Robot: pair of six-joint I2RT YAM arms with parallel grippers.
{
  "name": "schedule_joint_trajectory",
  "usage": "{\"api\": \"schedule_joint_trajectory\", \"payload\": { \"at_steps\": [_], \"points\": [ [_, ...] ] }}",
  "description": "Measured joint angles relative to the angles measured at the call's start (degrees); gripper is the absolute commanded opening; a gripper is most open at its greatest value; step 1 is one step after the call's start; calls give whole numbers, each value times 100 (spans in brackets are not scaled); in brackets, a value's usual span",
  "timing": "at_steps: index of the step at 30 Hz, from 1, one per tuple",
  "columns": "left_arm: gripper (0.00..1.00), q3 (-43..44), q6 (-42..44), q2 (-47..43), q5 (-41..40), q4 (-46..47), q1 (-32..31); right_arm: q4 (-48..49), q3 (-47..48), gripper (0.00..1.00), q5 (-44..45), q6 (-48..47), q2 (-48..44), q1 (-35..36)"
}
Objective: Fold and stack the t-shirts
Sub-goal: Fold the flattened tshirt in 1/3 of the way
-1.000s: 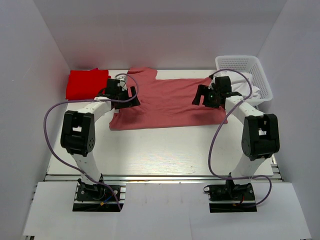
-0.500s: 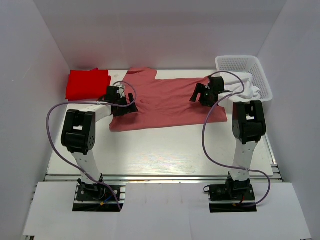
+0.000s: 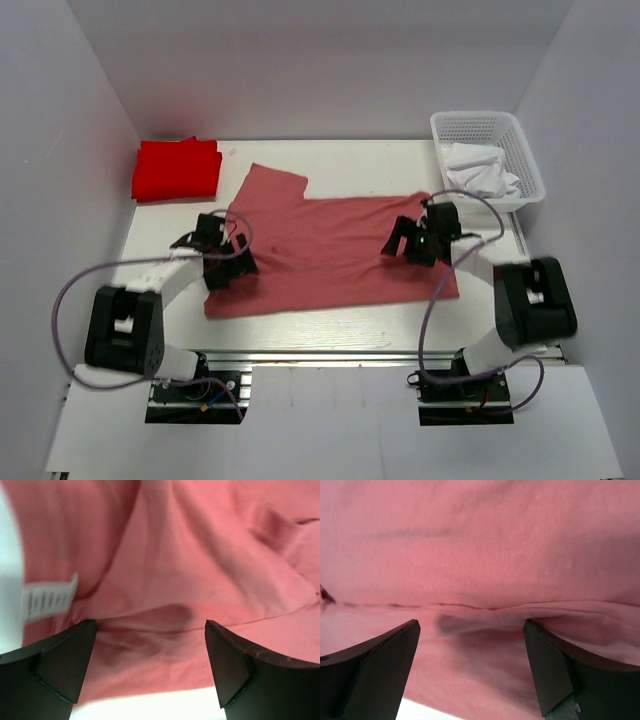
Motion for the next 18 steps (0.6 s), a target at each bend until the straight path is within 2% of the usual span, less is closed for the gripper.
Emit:
{"api": "schedule_joint_trajectory", "payload": {
  "at_steps": [3,6,10,14,18],
  "points": [
    [100,-549,-313,-1036,-101,-927,-37,-579,-767,90,-81,-48,-1023,223],
    [100,-699,-442,-2011,-157,-1613,-48,-1054,-1119,90,-238,-210,-1847,415],
    [100,-474,-402,-2861,-251,-1792,-48,-973,-1172,90,-474,-476,-2782,481],
    [100,127,-197,-2728,-260,-1427,-48,-426,-1172,90,-614,-544,-3158,481],
    [100,772,149,-1773,120,-741,-61,-155,-1156,90,-562,-570,-3036,479]
  ]
}}
